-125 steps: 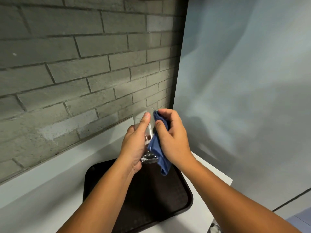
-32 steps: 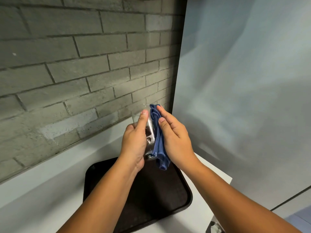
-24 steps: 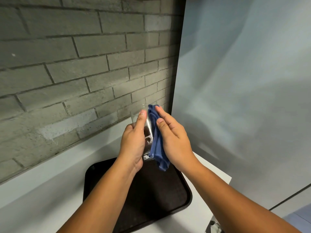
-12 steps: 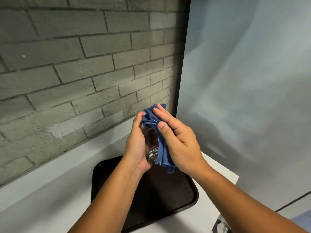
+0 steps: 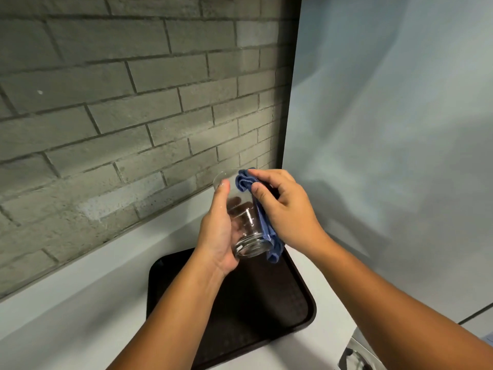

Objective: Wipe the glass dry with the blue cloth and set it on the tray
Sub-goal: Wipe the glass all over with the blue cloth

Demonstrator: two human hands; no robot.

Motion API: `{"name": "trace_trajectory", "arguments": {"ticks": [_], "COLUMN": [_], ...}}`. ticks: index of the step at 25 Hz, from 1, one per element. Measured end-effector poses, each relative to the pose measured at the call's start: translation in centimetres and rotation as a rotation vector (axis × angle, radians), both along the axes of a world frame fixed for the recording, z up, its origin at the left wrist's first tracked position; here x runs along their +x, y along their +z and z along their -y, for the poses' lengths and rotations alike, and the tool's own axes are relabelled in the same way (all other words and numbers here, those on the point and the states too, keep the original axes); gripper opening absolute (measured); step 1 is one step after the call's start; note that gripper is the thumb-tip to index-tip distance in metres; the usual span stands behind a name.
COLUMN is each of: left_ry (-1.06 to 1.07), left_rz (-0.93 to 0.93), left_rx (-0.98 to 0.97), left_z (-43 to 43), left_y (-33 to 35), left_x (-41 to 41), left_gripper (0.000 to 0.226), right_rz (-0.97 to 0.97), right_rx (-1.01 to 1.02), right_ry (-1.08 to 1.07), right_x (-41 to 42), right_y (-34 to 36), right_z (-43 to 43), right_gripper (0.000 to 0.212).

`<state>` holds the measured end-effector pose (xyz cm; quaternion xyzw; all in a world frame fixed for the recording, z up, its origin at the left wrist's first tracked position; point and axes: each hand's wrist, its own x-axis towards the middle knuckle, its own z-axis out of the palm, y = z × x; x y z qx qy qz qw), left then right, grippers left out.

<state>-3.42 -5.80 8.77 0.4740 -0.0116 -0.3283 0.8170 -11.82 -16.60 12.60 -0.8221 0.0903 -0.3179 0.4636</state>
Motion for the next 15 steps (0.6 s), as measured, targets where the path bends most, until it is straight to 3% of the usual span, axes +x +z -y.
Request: {"name": "trace_trajectory", "arguments": {"ticks": [5,8,9,13,15], "left_ry": [0.103,0.085,0.081,0.084,0.062], "left_rz": [0.112,0.224,0.250,0.349,0.339], "left_rx": [0.170,0.273,0.296,0.382,0.389], "left_z": [0.1,0.2,0.2,0.1,0.0], "left_y": [-1.1,-0.6,-0.7,-1.6,-1.5], "left_x": [0.5,-0.1,-0.1,0.8,0.6], "left_gripper": [0.037,0.079,0.082,0.032,0.051], "right_rz": [0.100,0.041,0.047,0.057,-0.001], "right_rx": [-0.244,-0.055,-0.094,-0.508,-0.420], "right_ry": [0.063,-0.072,-0.043,0.130,0.037], "right_x": [-0.8,0.7,0.8,1.0,1.7], "right_y": [-1.3,-0.2,0.1,-0.1,0.4], "right_z": [-2.1,-0.8,-0.9,-0.1,0.9], "right_gripper": [0.031,0.029,0.028,0.029,0.028]}}
